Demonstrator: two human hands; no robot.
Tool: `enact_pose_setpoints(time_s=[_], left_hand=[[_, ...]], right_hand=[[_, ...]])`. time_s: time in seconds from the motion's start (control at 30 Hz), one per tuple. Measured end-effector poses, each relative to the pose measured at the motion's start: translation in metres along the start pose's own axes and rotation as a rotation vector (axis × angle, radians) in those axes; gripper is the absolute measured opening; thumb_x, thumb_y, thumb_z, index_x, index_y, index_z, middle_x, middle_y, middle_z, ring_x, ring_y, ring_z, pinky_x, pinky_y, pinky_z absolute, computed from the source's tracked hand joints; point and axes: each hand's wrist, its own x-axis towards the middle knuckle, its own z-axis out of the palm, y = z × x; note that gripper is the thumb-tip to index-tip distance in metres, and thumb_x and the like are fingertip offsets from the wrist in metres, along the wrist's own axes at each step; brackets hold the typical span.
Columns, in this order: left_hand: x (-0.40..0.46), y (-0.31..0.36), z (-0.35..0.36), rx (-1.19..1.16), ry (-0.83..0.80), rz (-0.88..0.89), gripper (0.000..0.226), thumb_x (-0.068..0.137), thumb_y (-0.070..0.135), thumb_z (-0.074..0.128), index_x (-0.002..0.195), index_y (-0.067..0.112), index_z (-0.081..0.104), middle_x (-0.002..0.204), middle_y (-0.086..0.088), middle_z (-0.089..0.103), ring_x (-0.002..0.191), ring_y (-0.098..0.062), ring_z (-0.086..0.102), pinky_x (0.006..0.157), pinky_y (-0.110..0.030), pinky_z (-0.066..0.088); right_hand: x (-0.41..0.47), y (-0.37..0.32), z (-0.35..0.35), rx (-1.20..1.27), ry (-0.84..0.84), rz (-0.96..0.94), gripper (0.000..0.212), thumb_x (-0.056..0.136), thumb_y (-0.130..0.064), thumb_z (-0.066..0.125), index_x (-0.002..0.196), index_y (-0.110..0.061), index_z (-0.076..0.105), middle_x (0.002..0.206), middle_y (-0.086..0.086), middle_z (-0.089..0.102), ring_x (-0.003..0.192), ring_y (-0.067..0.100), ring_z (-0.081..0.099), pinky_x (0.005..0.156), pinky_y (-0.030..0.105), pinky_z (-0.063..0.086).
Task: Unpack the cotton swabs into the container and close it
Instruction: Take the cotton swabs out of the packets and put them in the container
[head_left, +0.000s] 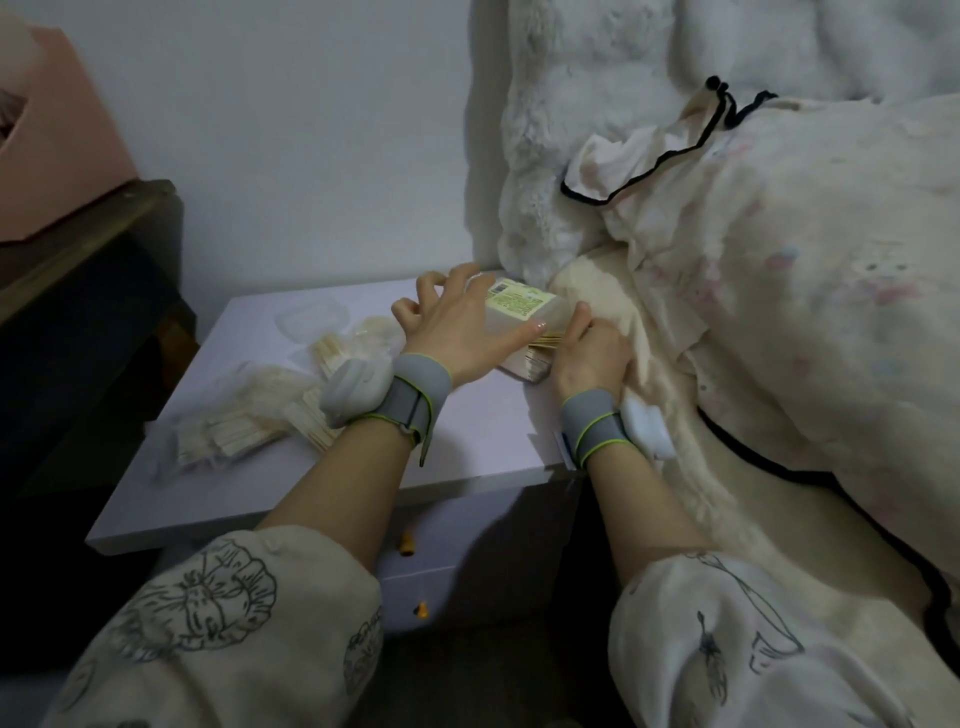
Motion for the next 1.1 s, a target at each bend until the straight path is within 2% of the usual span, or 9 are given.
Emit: enact_pose_setpoints(time_s=[0.2,0.3,0.47,0.57,0.7,0.83,1.0,1.03,1.1], left_hand=[[0.007,0.006,0.001,-0.023,-0.123,-0.048,0.074,0.08,0.067,0.048,0.141,0.03,0.026,0.143,-0.005,0.037,0.132,-0.028,0.027,0.098,-0.042,0.022],[0.006,0.009,0.0,-0.102,-0.111,-0.064,0.072,0.081,0.063,0.051,0.14,0.029,0.028,0.14,-0.007,0.041,0.13,-0.03,0.031,0.099,-0.041,0.024],[-0.004,0.008,-0.011,-0.305,-0.07,-0.102,0.073,0.084,0.054,0.055,0.143,0.028,0.02,0.142,-0.008,0.039,0.134,-0.027,0.027,0.104,-0.039,0.022],[-0.008,0.007,-0.017,-0.362,-0.066,-0.118,0.079,0.085,0.055,0.052,0.146,0.028,0.01,0.145,-0.009,0.036,0.136,-0.029,0.024,0.106,-0.041,0.02],[-0.015,0.01,-0.025,-0.393,-0.068,-0.102,0.078,0.087,0.052,0.051,0.147,0.028,0.007,0.147,-0.01,0.032,0.136,-0.032,0.023,0.108,-0.043,0.019],[-0.017,0.012,-0.028,-0.437,-0.072,-0.06,0.078,0.087,0.051,0.052,0.147,0.029,0.007,0.147,-0.01,0.033,0.137,-0.029,0.023,0.107,-0.041,0.018],[-0.021,0.012,-0.027,-0.438,-0.083,-0.037,0.079,0.087,0.049,0.054,0.147,0.029,0.006,0.148,-0.007,0.031,0.135,-0.028,0.023,0.107,-0.04,0.018],[-0.021,0.011,-0.026,-0.444,-0.081,-0.038,0.079,0.087,0.049,0.054,0.147,0.029,0.006,0.149,-0.006,0.031,0.135,-0.028,0.022,0.107,-0.04,0.018],[-0.021,0.008,-0.025,-0.451,-0.077,-0.041,0.078,0.087,0.05,0.053,0.147,0.03,0.008,0.148,-0.005,0.031,0.135,-0.027,0.022,0.106,-0.039,0.018]], right_hand=[[0.0,-0.006,-0.006,-0.007,-0.108,0.058,0.058,0.102,-0.032,0.017,0.112,0.008,0.058,0.122,0.029,0.057,0.116,0.04,0.05,0.096,0.037,0.035],[0.0,-0.008,-0.009,-0.014,-0.131,0.072,0.059,0.102,-0.033,0.016,0.115,0.006,0.057,0.124,0.029,0.055,0.118,0.04,0.049,0.096,0.037,0.034],[-0.001,-0.007,-0.007,-0.033,-0.107,0.033,0.05,0.102,-0.025,0.013,0.126,0.001,0.048,0.124,0.029,0.054,0.115,0.039,0.049,0.09,0.037,0.027],[-0.009,-0.008,-0.011,-0.004,-0.032,-0.079,0.045,0.098,-0.019,0.017,0.128,0.003,0.043,0.122,0.03,0.05,0.111,0.04,0.048,0.09,0.042,0.034],[-0.011,-0.011,-0.014,0.007,-0.017,-0.134,0.043,0.095,-0.014,0.02,0.136,-0.004,0.032,0.128,0.025,0.042,0.112,0.037,0.044,0.086,0.039,0.033],[-0.012,-0.015,-0.014,0.031,-0.025,-0.099,0.045,0.098,-0.022,0.014,0.136,-0.007,0.034,0.129,0.022,0.045,0.112,0.038,0.046,0.085,0.039,0.034],[-0.012,-0.026,-0.01,0.423,-0.167,0.144,0.058,0.1,-0.041,0.007,0.144,-0.009,0.026,0.151,0.011,0.03,0.139,0.027,0.027,0.111,0.031,0.017],[-0.011,-0.026,-0.008,0.451,-0.164,0.16,0.059,0.099,-0.042,0.006,0.144,-0.009,0.027,0.151,0.011,0.031,0.14,0.026,0.027,0.112,0.03,0.016],[-0.007,-0.024,-0.006,0.54,-0.153,0.198,0.064,0.099,-0.043,0.004,0.135,-0.006,0.042,0.138,0.014,0.047,0.13,0.026,0.041,0.103,0.023,0.03]])
